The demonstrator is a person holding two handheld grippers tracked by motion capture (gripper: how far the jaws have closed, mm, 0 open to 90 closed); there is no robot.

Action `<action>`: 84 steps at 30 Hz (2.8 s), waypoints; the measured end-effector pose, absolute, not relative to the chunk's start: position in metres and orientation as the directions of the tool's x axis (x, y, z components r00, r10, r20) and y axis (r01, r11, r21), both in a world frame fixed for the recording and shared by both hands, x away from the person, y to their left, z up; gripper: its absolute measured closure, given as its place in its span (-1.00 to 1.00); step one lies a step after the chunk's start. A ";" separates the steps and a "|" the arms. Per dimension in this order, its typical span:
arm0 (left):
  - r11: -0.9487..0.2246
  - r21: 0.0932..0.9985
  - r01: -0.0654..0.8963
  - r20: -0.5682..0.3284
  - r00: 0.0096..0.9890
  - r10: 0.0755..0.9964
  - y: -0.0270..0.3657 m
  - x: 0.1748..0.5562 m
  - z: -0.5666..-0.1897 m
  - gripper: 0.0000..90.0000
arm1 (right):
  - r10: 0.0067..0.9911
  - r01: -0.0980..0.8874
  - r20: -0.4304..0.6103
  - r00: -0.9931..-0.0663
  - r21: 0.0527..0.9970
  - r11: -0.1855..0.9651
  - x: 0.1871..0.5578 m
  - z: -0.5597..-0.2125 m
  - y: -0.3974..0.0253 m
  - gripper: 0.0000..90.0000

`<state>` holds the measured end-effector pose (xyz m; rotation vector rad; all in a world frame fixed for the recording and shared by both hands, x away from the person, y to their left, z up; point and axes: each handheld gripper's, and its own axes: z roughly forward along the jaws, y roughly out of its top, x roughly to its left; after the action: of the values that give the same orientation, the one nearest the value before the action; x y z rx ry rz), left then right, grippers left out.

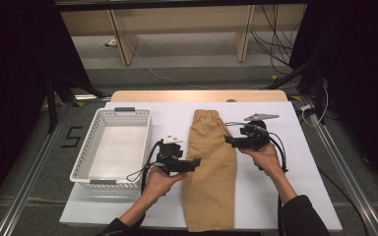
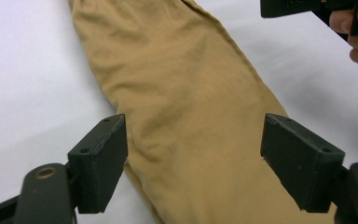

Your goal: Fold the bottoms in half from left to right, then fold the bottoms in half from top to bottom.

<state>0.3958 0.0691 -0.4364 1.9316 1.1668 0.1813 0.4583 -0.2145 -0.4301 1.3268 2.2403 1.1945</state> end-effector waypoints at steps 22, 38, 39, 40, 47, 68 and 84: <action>-0.182 0.697 0.693 -0.298 0.512 0.806 0.059 0.428 -0.443 -0.50 | 0.828 0.601 0.154 -0.539 0.759 0.250 0.461 -0.432 -0.216 -0.46; -0.145 0.637 0.757 -0.315 0.427 0.848 0.054 0.471 -0.458 -0.40 | 0.839 0.611 0.146 -0.525 0.751 0.251 0.464 -0.433 -0.220 -0.44; -0.147 0.626 0.766 -0.313 0.420 0.852 0.054 0.475 -0.460 -0.40 | 0.838 0.611 0.143 -0.526 0.749 0.256 0.465 -0.433 -0.220 -0.44; -0.143 0.621 0.771 -0.314 0.412 0.856 0.054 0.477 -0.462 -0.39 | 0.838 0.612 0.142 -0.528 0.747 0.259 0.465 -0.434 -0.220 -0.44; -0.159 0.573 0.804 -0.303 0.388 0.871 0.052 0.494 -0.470 -0.29 | 0.838 0.615 0.138 -0.528 0.742 0.266 0.466 -0.436 -0.219 -0.43; -0.123 0.558 0.820 -0.313 0.345 0.885 0.044 0.512 -0.477 0.66 | 0.854 0.656 0.125 -0.506 0.699 0.286 0.483 -0.446 -0.215 -0.31; -0.128 0.562 0.817 -0.343 0.371 0.863 0.050 0.516 -0.473 0.93 | 0.870 0.754 0.168 -0.464 0.590 0.288 0.511 -0.465 -0.200 -0.10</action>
<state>0.5156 0.0500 -0.4734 1.9434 1.4503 0.0839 0.5112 -0.2003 -0.4645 1.5121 2.3657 0.9224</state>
